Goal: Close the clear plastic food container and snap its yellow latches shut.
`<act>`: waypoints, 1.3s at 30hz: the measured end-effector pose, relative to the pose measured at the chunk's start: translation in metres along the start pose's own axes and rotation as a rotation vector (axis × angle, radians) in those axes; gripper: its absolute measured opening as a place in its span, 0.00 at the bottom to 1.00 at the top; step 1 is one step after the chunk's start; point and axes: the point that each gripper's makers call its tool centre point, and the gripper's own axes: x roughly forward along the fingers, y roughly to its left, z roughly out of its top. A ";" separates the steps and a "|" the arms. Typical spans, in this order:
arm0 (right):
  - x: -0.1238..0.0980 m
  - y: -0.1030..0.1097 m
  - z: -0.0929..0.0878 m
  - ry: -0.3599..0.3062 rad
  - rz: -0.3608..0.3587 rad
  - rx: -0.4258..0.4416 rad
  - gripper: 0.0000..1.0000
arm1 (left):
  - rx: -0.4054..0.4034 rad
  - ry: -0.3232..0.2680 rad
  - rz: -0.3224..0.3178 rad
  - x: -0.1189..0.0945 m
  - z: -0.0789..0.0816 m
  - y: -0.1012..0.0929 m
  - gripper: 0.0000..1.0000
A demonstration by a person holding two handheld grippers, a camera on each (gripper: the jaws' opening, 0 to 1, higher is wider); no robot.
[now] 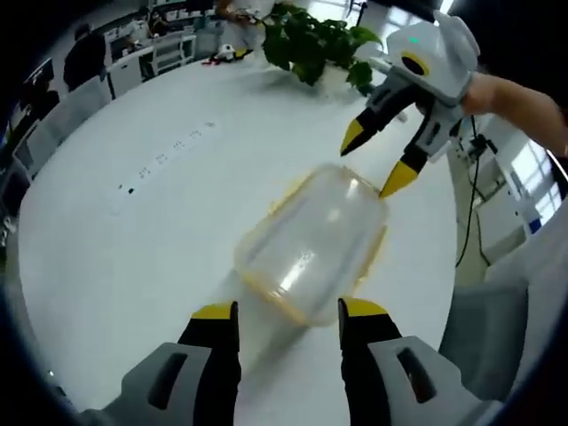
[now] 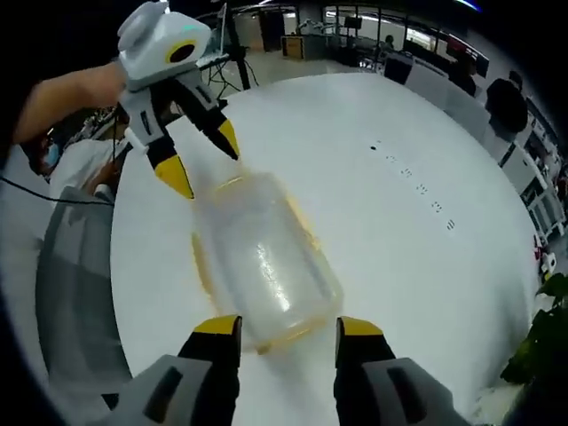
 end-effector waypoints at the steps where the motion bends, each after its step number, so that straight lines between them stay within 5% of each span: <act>1: 0.000 0.000 0.000 0.005 0.001 -0.012 0.39 | 0.005 0.003 -0.002 0.000 -0.001 0.000 0.41; 6: 0.000 0.006 -0.003 0.023 0.029 -0.063 0.39 | 0.103 0.055 0.028 0.000 -0.009 0.002 0.40; 17: -0.003 0.008 -0.006 0.054 0.049 -0.177 0.39 | 0.245 0.105 -0.057 -0.001 -0.012 -0.014 0.43; 26: -0.004 0.005 -0.012 0.089 0.035 -0.235 0.38 | 0.416 0.174 -0.041 -0.001 -0.019 -0.014 0.41; 39: -0.008 0.002 -0.014 0.107 0.030 -0.293 0.37 | 0.481 0.170 -0.023 -0.005 -0.012 -0.008 0.40</act>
